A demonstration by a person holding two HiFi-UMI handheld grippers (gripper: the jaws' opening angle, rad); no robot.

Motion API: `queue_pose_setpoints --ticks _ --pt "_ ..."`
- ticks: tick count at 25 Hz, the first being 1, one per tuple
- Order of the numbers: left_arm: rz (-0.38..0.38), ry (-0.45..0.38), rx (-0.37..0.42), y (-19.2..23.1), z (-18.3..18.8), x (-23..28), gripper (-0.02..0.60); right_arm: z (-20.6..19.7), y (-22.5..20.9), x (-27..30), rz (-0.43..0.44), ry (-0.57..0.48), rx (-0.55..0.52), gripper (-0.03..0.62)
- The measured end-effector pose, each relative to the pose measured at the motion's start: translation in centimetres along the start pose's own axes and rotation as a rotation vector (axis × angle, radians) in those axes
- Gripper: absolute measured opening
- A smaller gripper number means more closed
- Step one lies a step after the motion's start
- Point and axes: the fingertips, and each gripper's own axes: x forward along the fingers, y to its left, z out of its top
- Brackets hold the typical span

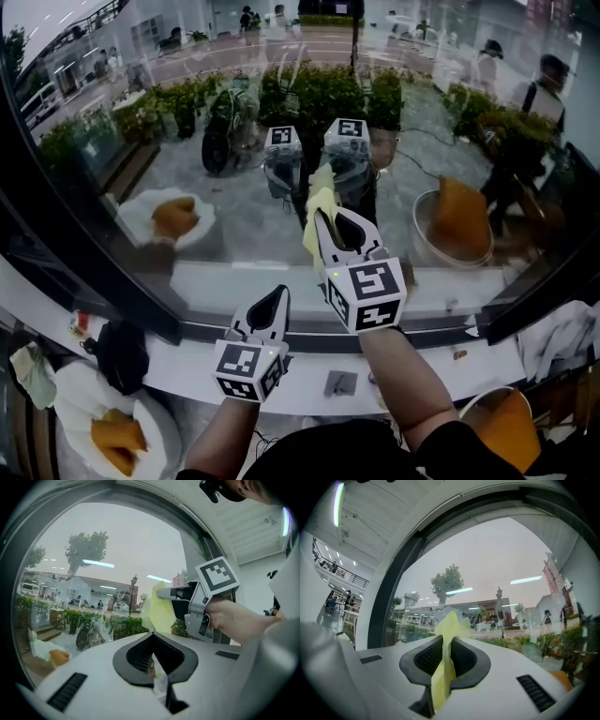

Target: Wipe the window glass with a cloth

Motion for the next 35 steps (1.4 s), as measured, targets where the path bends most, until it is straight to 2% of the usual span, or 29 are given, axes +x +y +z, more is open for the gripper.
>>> queue_pose_setpoints --ticks 2,8,13,25,35 --pt "-0.016 -0.002 0.002 -1.5 0.3 1.0 0.008 0.0 -1.8 -0.8 -0.011 0.002 0.003 0.057" --pt "-0.054 -0.013 0.009 -3.7 0.7 1.8 0.008 0.2 -3.5 -2.5 -0.027 0.009 0.01 0.057" --pt "-0.077 0.005 -0.011 -7.0 0.9 3.3 0.008 0.4 -6.3 -4.4 -0.028 0.013 0.003 0.057" --pt "-0.114 0.016 0.006 -15.2 1.6 7.1 0.008 0.4 -14.4 -9.6 -0.053 0.024 -0.004 0.057" --pt "-0.174 0.031 0.031 -22.1 1.7 10.7 0.008 -0.2 -22.1 -14.5 -0.116 0.036 -0.007 0.057"
